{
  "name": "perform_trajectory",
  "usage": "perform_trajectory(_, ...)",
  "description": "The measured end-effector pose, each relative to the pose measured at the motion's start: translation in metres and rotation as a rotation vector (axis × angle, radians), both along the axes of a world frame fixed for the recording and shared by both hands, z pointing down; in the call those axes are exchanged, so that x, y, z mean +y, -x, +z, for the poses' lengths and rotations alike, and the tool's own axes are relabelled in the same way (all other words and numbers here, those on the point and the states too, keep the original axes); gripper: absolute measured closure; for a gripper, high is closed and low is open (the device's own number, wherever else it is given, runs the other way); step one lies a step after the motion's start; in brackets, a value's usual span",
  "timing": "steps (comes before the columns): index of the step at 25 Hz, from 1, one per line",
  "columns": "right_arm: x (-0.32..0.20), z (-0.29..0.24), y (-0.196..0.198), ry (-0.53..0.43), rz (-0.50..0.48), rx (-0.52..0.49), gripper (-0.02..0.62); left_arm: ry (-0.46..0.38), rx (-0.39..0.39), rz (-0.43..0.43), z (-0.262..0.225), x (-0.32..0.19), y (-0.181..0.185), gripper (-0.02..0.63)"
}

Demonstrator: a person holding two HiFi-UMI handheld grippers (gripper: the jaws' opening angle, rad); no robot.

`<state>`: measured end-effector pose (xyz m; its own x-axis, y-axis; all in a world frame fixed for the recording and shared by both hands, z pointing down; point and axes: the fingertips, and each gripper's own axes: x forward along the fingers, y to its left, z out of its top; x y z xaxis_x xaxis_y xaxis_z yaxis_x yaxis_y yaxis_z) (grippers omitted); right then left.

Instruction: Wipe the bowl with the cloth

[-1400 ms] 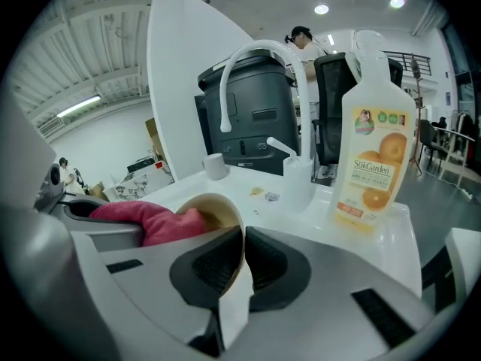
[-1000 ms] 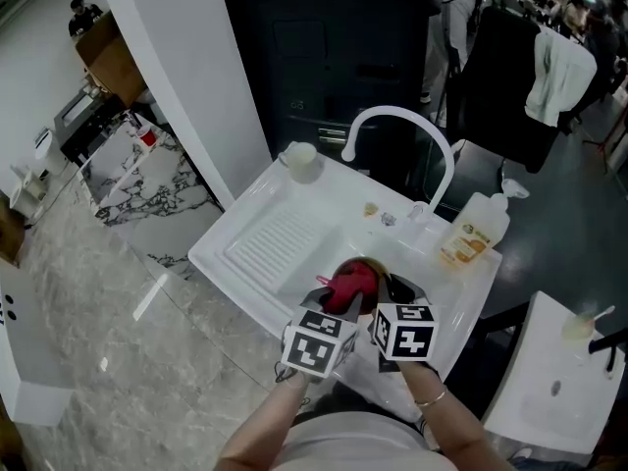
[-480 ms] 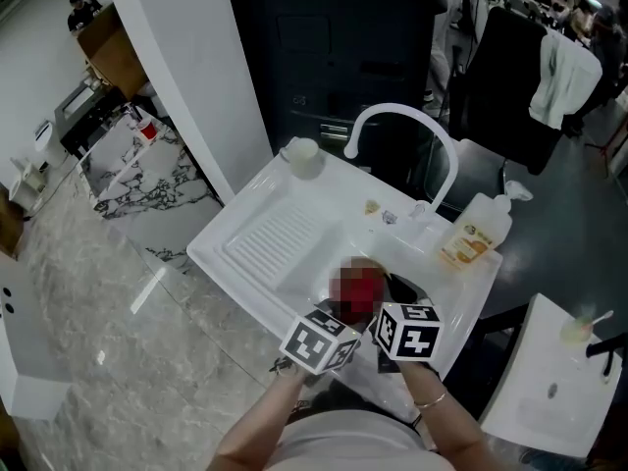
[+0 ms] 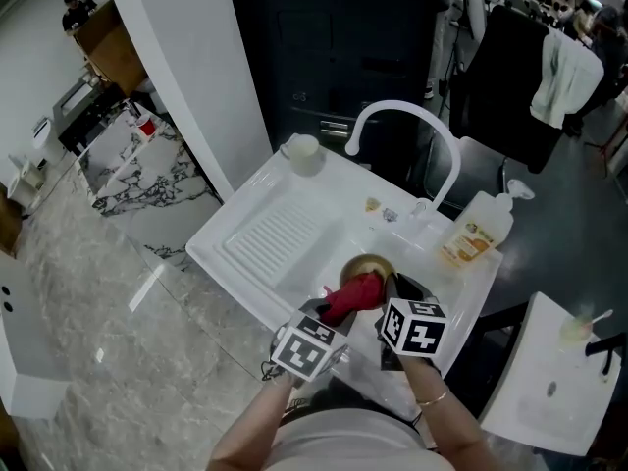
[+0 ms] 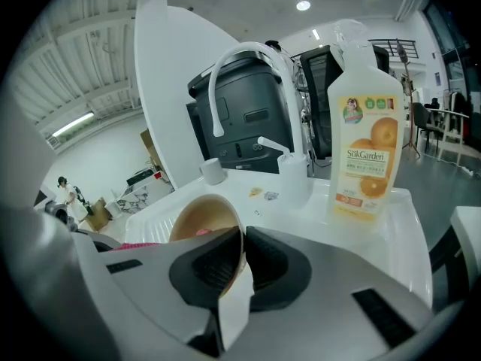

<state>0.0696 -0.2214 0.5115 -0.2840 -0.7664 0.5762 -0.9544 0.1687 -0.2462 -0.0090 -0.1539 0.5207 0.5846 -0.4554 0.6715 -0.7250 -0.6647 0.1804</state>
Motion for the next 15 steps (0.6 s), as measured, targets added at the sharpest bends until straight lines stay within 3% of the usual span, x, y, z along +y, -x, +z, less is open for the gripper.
perform_trajectory(10,0.003,0.018,0.0,0.057,0.007,0.0,0.574,-0.057,-0.054,-0.138,-0.005,-0.015,0.049,0.548)
perform_trajectory(15,0.005,0.029,0.005,0.088,-0.003,0.008,0.574,-0.108,-0.042,-0.208,-0.017,-0.024,0.067,0.548)
